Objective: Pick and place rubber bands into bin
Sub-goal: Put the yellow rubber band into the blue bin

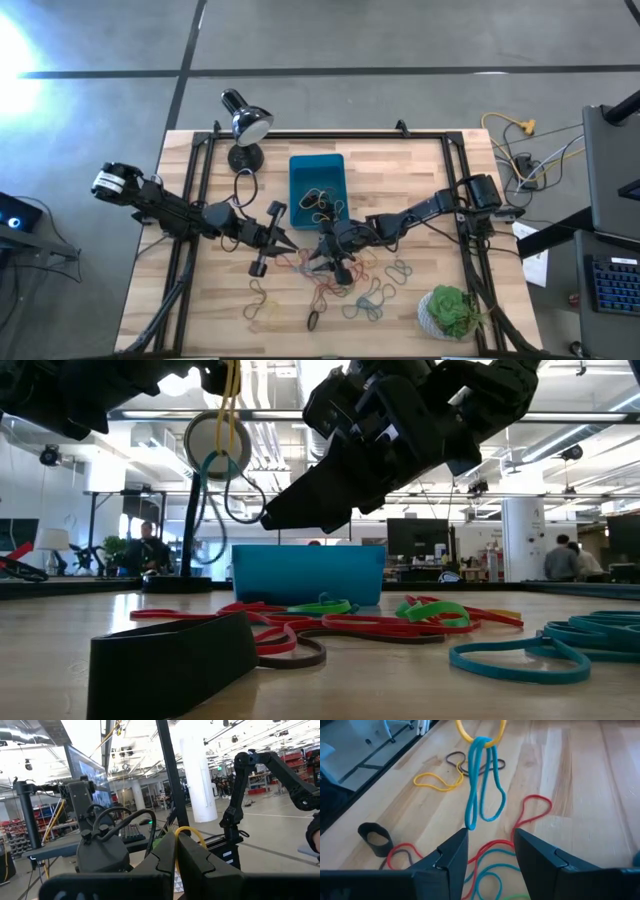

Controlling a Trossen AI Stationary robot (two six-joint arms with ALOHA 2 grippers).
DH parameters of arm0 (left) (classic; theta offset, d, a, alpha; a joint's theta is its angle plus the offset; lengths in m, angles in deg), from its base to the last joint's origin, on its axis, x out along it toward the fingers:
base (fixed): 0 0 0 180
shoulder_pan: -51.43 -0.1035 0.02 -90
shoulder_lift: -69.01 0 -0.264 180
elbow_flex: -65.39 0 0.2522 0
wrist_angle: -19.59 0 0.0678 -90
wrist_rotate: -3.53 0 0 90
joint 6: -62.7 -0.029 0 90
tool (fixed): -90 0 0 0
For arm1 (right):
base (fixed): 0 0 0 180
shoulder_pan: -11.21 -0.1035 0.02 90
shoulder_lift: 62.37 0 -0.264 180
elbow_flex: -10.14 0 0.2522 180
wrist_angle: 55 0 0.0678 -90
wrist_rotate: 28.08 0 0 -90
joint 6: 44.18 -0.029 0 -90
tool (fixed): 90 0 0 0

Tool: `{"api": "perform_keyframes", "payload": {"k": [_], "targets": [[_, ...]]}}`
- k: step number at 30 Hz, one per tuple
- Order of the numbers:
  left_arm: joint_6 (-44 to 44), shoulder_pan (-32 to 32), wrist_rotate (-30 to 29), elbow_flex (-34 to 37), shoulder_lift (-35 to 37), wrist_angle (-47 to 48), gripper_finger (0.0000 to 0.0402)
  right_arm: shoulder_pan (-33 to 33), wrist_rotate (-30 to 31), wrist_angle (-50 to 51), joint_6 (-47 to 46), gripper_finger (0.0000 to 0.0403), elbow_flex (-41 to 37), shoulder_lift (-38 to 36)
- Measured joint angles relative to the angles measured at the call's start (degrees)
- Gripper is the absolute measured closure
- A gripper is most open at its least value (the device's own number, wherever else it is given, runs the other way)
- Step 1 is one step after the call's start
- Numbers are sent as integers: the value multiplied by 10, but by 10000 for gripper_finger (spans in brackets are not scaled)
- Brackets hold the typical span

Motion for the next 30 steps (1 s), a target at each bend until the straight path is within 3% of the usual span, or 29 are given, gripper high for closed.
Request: {"api": "perform_keyframes", "payload": {"k": [18, 21, 26, 30], "targets": [[-10, 0, 0, 0, 0, 0, 402, 0, -16, -9, 3, 255, 0, 0], [-10, 0, 0, 0, 0, 0, 402, 0, -16, -7, 14, 281, 0, 0], [-10, 0, 0, 0, 0, 2, 402, 0, -15, -4, 42, 379, 0, 0], [-10, 0, 0, 0, 0, 4, 402, 0, -15, -3, 43, 393, 0, 0]]}}
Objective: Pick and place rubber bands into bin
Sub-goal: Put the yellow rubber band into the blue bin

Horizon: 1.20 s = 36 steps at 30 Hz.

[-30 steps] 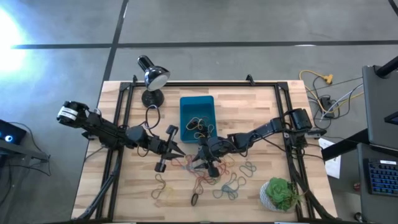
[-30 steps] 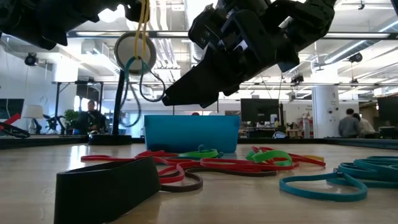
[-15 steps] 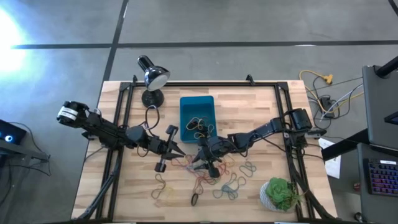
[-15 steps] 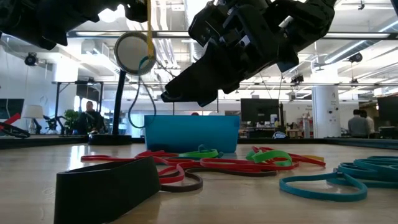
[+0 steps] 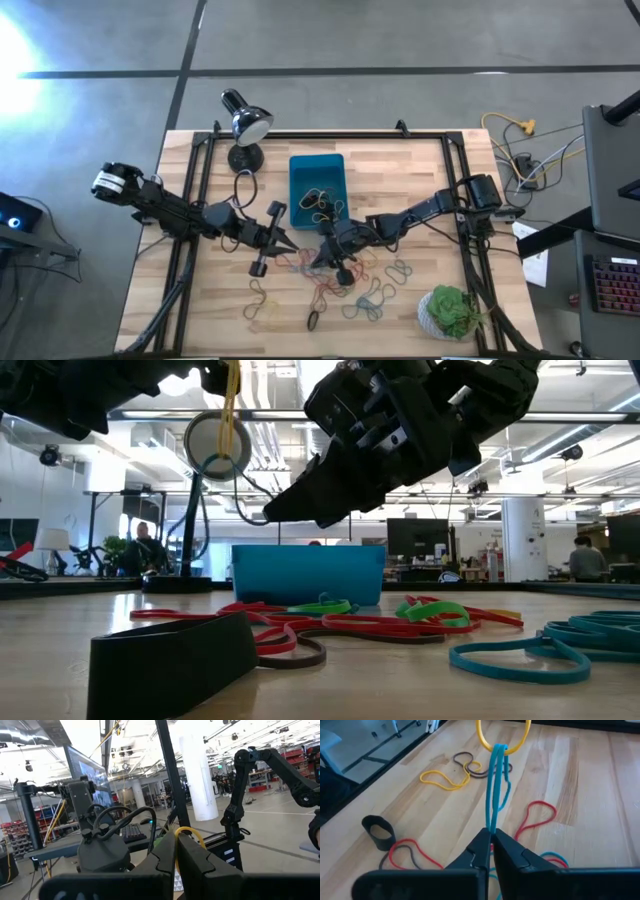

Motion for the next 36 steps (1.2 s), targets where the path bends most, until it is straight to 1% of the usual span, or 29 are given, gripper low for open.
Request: {"api": "perform_keyframes", "payload": {"k": [3, 7, 15, 21, 24, 28, 33, 36], "targets": [[-1, 0, -4, 0, 0, 5, 402, 0, 0, 11, -3, 394, 0, -1], [-10, 0, -28, 4, 0, 22, 402, -1, 2, 49, -18, 394, 0, -1], [-20, 0, -105, 9, 0, 113, 402, -12, 20, 139, -51, 394, 0, -1], [2, 0, -111, 18, 16, 183, 402, -20, 22, 205, -80, 395, 0, -1], [22, 0, -112, 24, 47, 240, 402, -24, 25, 224, -87, 395, 0, -1], [46, 1, -135, 49, 103, 298, 402, -24, 28, 236, -92, 395, -1, -1], [79, 1, -168, 100, 183, 338, 402, -24, 35, 250, -95, 395, -1, -5], [97, 1, -181, 133, 223, 340, 402, -24, 40, 254, -93, 395, -3, -10]]}}
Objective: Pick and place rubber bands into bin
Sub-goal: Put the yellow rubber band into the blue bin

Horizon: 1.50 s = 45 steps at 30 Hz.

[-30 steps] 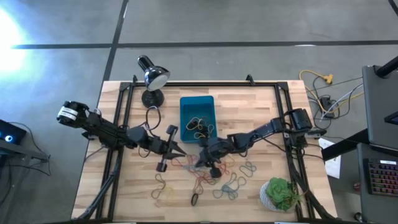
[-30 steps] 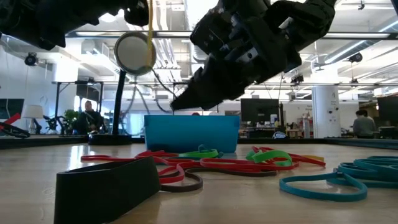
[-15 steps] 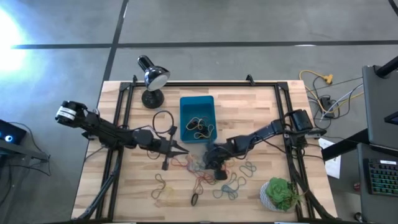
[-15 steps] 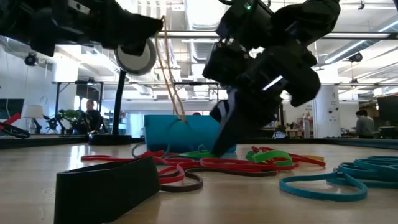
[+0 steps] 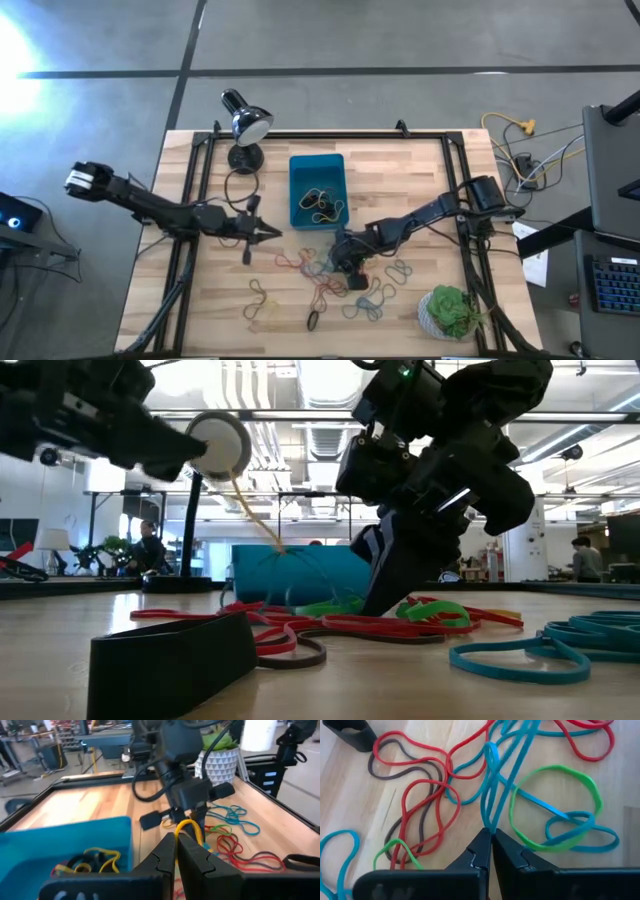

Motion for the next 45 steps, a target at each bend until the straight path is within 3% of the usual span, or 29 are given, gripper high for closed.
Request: {"api": "perform_keyframes", "payload": {"k": [13, 34, 45], "targets": [[48, 0, -22, 73, 73, 4, 402, 1, 29, 8, 24, 395, -1, -67], [105, 4, -6, 91, 41, 7, 402, 0, 208, 241, -10, 395, -18, -259], [130, 8, 9, 92, -10, -18, 402, -3, 238, 243, -61, 395, -96, -343]]}}
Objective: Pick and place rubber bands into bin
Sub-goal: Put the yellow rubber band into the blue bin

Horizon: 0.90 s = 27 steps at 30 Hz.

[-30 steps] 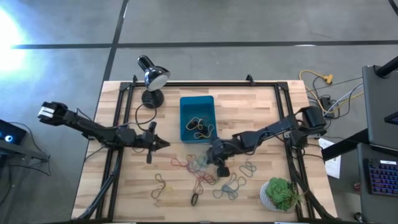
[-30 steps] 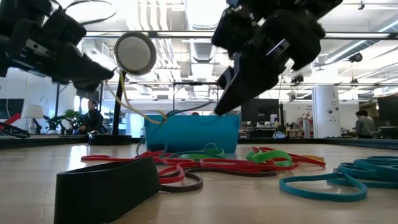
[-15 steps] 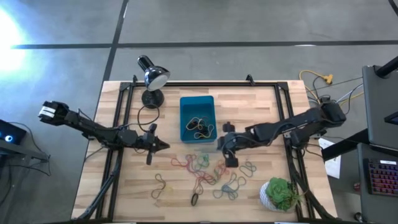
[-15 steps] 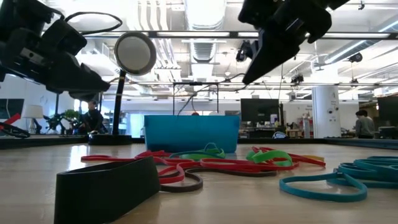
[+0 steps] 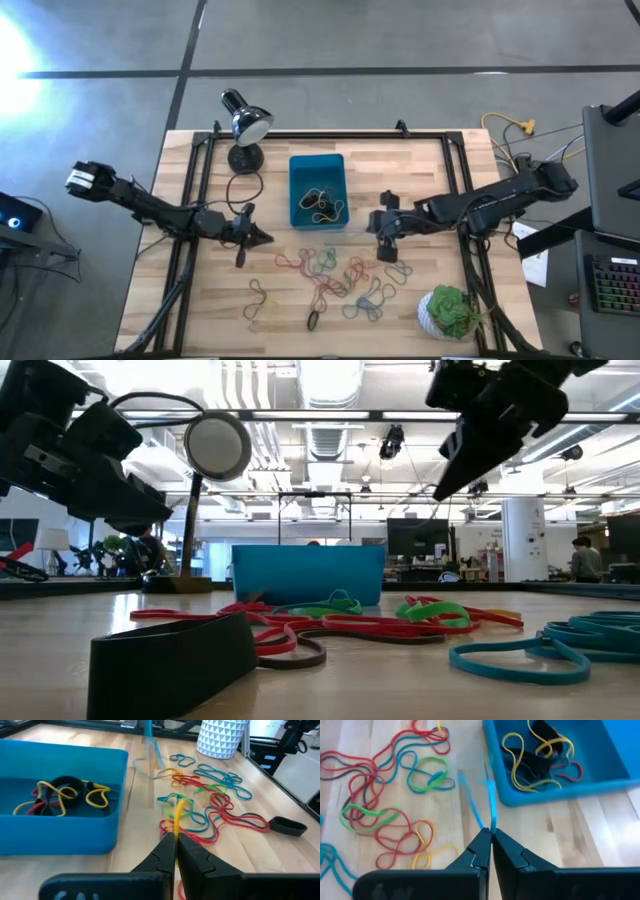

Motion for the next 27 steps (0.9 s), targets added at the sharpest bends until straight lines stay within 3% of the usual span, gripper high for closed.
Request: {"api": "perform_keyframes", "payload": {"k": [7, 12, 19, 27], "targets": [[0, 0, 7, 0, -20, -39, 402, -3, 15, -7, -35, 395, -48, -59], [-23, 0, 20, 0, -30, -111, 402, -11, 2, -27, -38, 395, -54, -59], [-65, 0, 25, -22, -48, -162, 402, -18, -94, -114, -51, 395, -70, 0], [-110, 0, 26, -69, -89, -172, 402, -23, -143, -156, -91, 395, -73, 115]]}}
